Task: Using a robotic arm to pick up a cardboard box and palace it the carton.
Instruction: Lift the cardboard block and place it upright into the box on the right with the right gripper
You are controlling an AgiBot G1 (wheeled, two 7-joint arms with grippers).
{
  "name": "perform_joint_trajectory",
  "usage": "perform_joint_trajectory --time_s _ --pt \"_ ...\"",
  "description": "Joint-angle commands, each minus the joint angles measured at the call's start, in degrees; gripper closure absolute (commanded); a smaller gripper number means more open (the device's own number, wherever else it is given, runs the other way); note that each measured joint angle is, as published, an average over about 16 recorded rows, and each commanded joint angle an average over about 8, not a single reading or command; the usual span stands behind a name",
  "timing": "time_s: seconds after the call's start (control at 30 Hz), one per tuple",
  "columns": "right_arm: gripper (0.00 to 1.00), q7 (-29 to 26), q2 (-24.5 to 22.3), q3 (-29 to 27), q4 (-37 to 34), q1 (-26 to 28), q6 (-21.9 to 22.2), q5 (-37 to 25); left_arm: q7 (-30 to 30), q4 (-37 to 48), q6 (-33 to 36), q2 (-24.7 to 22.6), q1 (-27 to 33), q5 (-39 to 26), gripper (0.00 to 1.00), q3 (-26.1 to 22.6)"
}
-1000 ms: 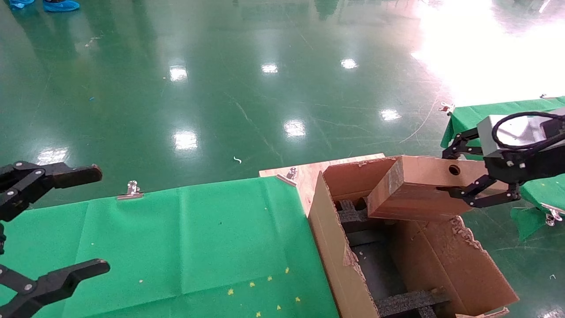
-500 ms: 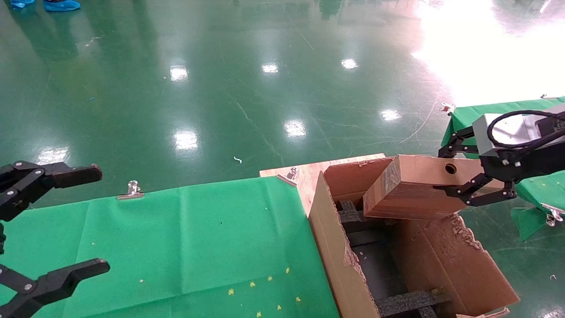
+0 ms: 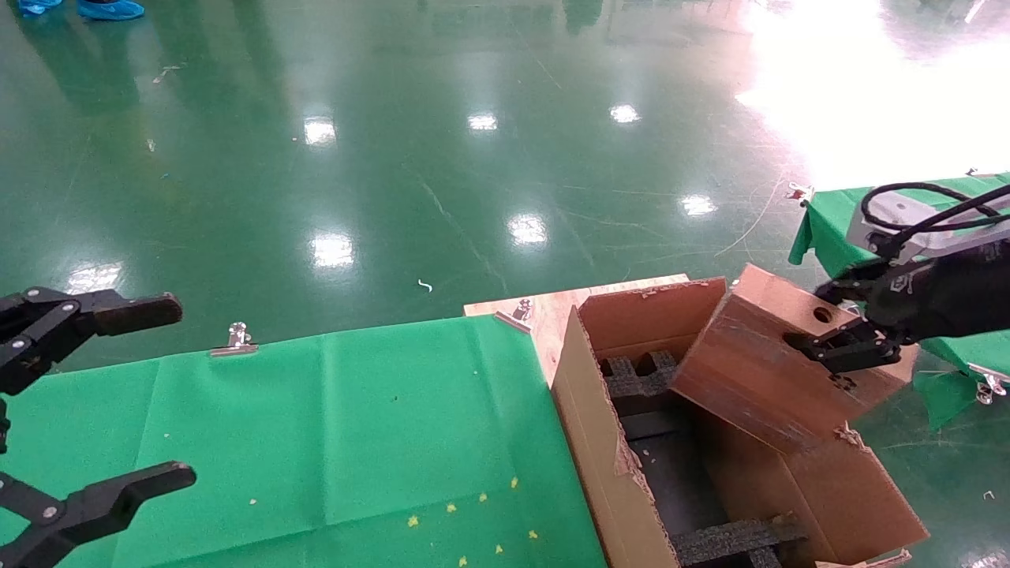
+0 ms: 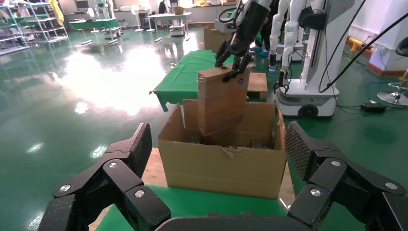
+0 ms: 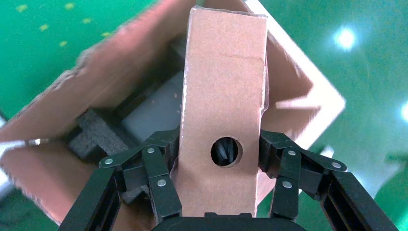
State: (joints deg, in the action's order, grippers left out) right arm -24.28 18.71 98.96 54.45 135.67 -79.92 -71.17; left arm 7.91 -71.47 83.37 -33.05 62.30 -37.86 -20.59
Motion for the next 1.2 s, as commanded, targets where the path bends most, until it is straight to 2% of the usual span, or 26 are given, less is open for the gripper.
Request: perform_joint_trajectory --time_s 0.03,0.2,0.33,0.47,0.57,0.93,1.2 --pt "1.00 -6.02 -1.44 0.58 2.78 0.04 1.88 -1.34 0.00 0.00 0.00 0.00 0.00 0.00 0.00 0.00" --pt "1.00 -21.83 -5.63 1.45 12.10 0.67 5.34 -5.56 0.00 0.00 0.00 0.00 0.00 0.00 0.00 0.00" --pt "1.00 -33.71 -8.25 2.04 18.55 1.23 8.04 -11.19 0.00 0.00 0.00 0.00 0.00 0.00 0.00 0.00" --pt "1.00 -44.33 -9.40 2.74 22.26 1.24 10.19 -17.22 0.00 0.00 0.00 0.00 0.00 0.00 0.00 0.00" --pt "1.00 -49.93 -9.33 3.28 23.15 0.84 11.18 -20.03 0.00 0.00 0.00 0.00 0.00 0.00 0.00 0.00" --pt "1.00 -58.65 -7.90 4.48 23.49 -1.07 13.08 -20.89 0.00 0.00 0.00 0.00 0.00 0.00 0.00 -0.01" --pt "1.00 -62.08 -6.02 5.59 23.43 -2.84 11.35 -18.10 0.00 0.00 0.00 0.00 0.00 0.01 0.00 -0.01"
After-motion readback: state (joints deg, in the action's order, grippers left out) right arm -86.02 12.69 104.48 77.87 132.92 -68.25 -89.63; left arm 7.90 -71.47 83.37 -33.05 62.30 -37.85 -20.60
